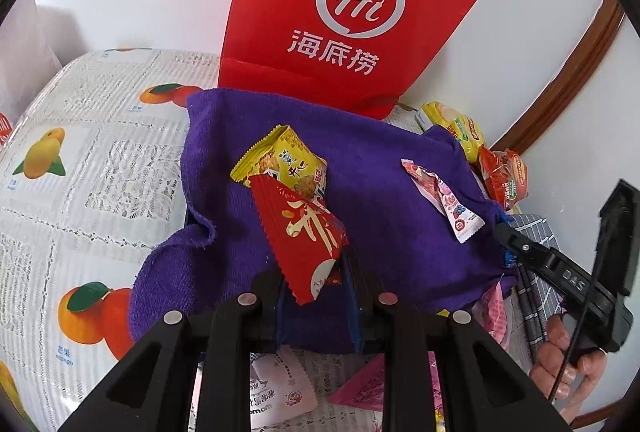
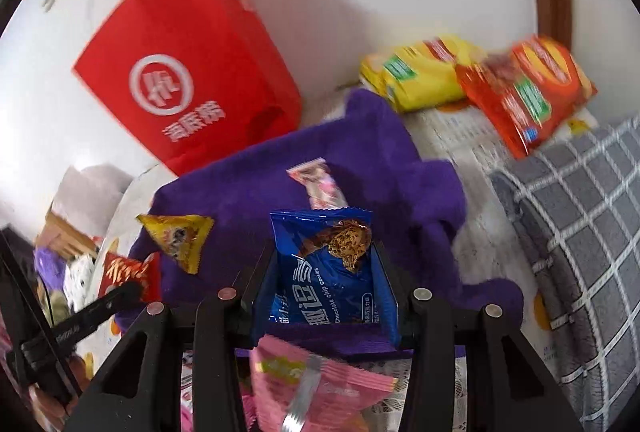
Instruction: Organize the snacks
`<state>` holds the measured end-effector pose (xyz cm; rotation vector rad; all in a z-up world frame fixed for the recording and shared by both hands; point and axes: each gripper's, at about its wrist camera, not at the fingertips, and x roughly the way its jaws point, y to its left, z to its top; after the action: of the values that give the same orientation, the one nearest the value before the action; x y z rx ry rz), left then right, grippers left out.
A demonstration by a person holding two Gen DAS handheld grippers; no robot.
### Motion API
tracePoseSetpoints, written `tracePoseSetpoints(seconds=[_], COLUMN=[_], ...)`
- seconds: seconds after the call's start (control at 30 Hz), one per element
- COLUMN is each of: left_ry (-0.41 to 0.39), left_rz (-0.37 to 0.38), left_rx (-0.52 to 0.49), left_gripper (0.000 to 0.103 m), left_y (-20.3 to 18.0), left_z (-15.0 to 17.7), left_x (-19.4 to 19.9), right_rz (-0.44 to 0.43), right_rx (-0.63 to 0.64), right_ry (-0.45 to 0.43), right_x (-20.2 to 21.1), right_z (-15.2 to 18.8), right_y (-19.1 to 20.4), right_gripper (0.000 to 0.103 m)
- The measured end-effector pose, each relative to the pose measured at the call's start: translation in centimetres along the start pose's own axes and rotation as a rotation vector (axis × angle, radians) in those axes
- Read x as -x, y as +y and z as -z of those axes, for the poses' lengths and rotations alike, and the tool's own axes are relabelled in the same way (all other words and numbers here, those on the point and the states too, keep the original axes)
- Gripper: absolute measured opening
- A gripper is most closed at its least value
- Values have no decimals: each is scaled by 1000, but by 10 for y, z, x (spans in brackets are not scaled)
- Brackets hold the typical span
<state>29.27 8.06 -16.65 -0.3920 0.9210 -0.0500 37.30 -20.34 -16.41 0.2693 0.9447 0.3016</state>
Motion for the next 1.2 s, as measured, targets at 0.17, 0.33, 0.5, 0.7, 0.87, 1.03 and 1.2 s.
tracePoseSetpoints(seconds=[0.17, 0.33, 0.5, 0.7, 0.87, 1.03, 1.2], left_ry=[11, 13, 29, 37, 40, 52, 59], left_rz=[8, 13, 20, 33, 38, 39, 29], left_rx=[9, 19, 35, 40, 29, 25, 29], left_gripper=[23, 22, 23, 23, 23, 23, 23], left_y=[2, 4, 7, 6, 3, 1, 3], left_z=[0, 0, 0, 0, 1, 2, 2], left_x=[-3, -4, -9, -10, -11, -14, -18], right_rz=[2, -17, -16, 11, -13, -27, -23], right_rx=[-66, -62, -61, -52, -69, -72, -67], right_ry=[45, 39, 77, 94, 64, 40, 42], right_x=[-12, -10, -15, -19, -13, -8, -6], right_z=[-1, 0, 0, -1, -4, -5, -5], right_y=[-18, -16, -15, -14, -16, -17, -16], right_gripper=[44, 44, 46, 47, 53, 54, 54])
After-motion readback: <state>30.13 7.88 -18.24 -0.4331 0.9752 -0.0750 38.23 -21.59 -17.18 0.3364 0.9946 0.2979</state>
